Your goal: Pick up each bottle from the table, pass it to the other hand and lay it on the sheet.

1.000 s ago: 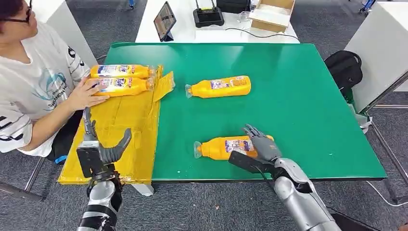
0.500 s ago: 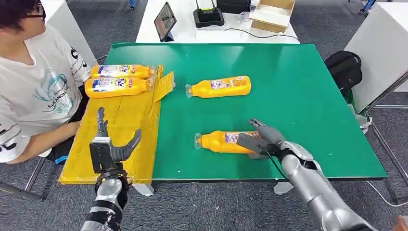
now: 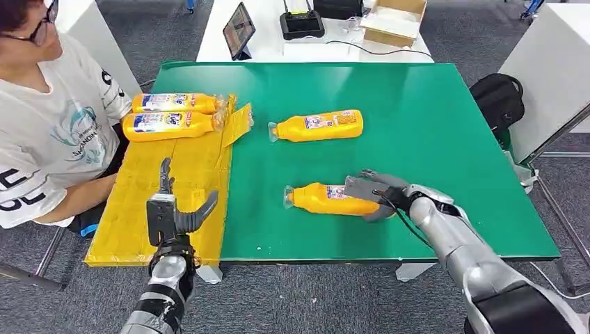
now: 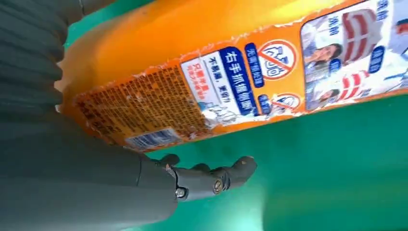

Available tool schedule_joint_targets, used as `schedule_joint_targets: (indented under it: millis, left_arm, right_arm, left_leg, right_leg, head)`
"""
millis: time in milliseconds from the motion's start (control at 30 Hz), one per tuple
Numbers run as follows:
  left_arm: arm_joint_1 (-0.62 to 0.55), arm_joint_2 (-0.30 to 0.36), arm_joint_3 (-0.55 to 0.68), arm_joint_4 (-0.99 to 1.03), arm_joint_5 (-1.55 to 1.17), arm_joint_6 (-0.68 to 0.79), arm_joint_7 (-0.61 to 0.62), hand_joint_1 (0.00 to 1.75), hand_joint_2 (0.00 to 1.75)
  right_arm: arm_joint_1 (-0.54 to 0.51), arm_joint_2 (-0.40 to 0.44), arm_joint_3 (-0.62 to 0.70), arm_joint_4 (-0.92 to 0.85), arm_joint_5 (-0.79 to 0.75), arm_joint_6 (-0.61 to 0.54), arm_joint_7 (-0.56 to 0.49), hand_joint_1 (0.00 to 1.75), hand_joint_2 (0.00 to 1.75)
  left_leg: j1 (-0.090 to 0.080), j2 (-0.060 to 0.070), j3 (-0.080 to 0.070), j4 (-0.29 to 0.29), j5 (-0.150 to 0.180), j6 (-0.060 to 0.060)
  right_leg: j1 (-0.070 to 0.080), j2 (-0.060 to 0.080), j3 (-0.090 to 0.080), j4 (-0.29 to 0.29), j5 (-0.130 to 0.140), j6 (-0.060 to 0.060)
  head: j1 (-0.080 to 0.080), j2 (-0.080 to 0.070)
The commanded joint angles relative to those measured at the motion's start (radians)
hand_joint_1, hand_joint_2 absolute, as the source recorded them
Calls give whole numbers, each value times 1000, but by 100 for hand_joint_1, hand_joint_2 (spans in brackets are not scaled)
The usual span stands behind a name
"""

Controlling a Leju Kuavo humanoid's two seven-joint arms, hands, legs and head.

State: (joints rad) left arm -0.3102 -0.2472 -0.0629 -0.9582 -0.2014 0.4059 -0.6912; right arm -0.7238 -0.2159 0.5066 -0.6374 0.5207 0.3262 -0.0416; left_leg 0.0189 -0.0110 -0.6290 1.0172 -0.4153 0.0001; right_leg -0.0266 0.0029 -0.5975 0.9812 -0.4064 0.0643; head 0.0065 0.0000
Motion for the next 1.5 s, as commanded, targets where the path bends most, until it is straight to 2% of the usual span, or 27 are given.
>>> schedule_joint_targets:
  millis: [33,67,167,233,267,300,733,767,833,967,1033,1067,1200,1333,1500]
  left_arm:
    - [-63,12,-7,110,31,-26,21,0,175]
    - [-62,12,-9,110,29,-22,19,0,175]
    - [-62,12,-9,110,29,-22,19,0,175]
    - [-62,12,-12,112,29,-22,19,0,175]
    - [-64,10,-15,118,31,-26,22,0,175]
    - [-64,10,-15,118,31,-26,22,0,175]
    - [-65,9,-22,126,45,-54,41,0,175]
    - [-58,10,-19,115,48,-55,42,0,175]
    - [-32,7,-4,74,56,-59,49,0,175]
    - [14,-6,6,-14,58,-92,78,0,175]
    - [19,-14,-2,-26,67,-109,89,0,175]
    - [20,-20,-9,-30,90,-140,105,0,175]
    - [30,-27,-85,-58,189,-295,178,0,175]
    - [56,-25,-151,-111,256,-388,210,0,175]
    - [92,3,-227,-224,344,-490,235,0,175]
  right_arm:
    - [-45,57,115,134,-40,-33,-53,68,175]
    - [-40,59,116,132,-51,-36,-62,126,175]
    - [-40,59,116,132,-51,-36,-62,126,175]
    - [-36,58,124,127,-52,-41,-66,140,175]
    - [-32,54,127,119,-60,-47,-73,166,175]
    - [-32,54,127,119,-60,-47,-73,171,175]
    - [12,36,132,60,-104,-94,-97,175,175]
    - [29,43,109,31,-122,-129,-107,175,175]
    - [98,83,13,-82,-148,-296,-134,175,175]
    - [296,206,-215,-468,-86,-608,-177,175,175]
    - [353,241,-269,-595,-84,-669,-201,175,175]
    - [383,265,-306,-656,-75,-747,-251,175,175]
    - [462,310,-387,-787,-70,-896,-397,175,175]
    - [502,319,-404,-785,-115,-888,-459,175,175]
    - [516,320,-377,-691,-137,-777,-501,175,175]
  left_leg:
    - [1,2,3,-1,-1,0]
    - [0,2,4,-1,-1,0]
    - [0,2,4,-1,-1,0]
    - [1,3,5,-1,-1,1]
    - [1,2,4,-1,-1,0]
    - [1,1,3,-1,-1,0]
    - [1,0,4,-1,-1,1]
    - [1,0,2,-1,0,0]
    - [1,1,3,-1,-1,0]
    - [2,5,7,-2,-3,0]
    - [1,7,3,0,-4,0]
    - [1,4,1,0,-2,0]
    - [2,-4,0,1,-2,1]
    - [2,-5,-1,0,-2,1]
    - [1,-3,0,0,-2,1]
  right_leg:
    - [1,1,2,-1,0,-3]
    - [1,1,3,-1,0,-3]
    - [1,1,3,-1,0,-3]
    - [1,1,4,-1,-1,-4]
    - [1,1,3,-1,-1,-3]
    - [1,0,2,-1,0,-2]
    - [1,-1,3,-1,-1,-3]
    - [1,-1,2,-1,0,-2]
    - [1,0,3,-1,0,-2]
    - [2,4,5,-2,-1,-5]
    - [2,6,1,1,-1,-4]
    - [1,3,0,1,-1,-3]
    - [2,-3,1,2,-4,-4]
    - [2,-4,1,0,-3,-3]
    - [1,-2,1,-1,-3,-4]
  head:
    - [0,0]
    - [0,0]
    - [0,0]
    - [0,0]
    - [0,0]
    - [0,0]
    - [0,0]
    - [0,0]
    - [0,0]
    - [1,0]
    - [0,0]
    - [0,0]
    - [0,0]
    - [0,0]
    - [0,0]
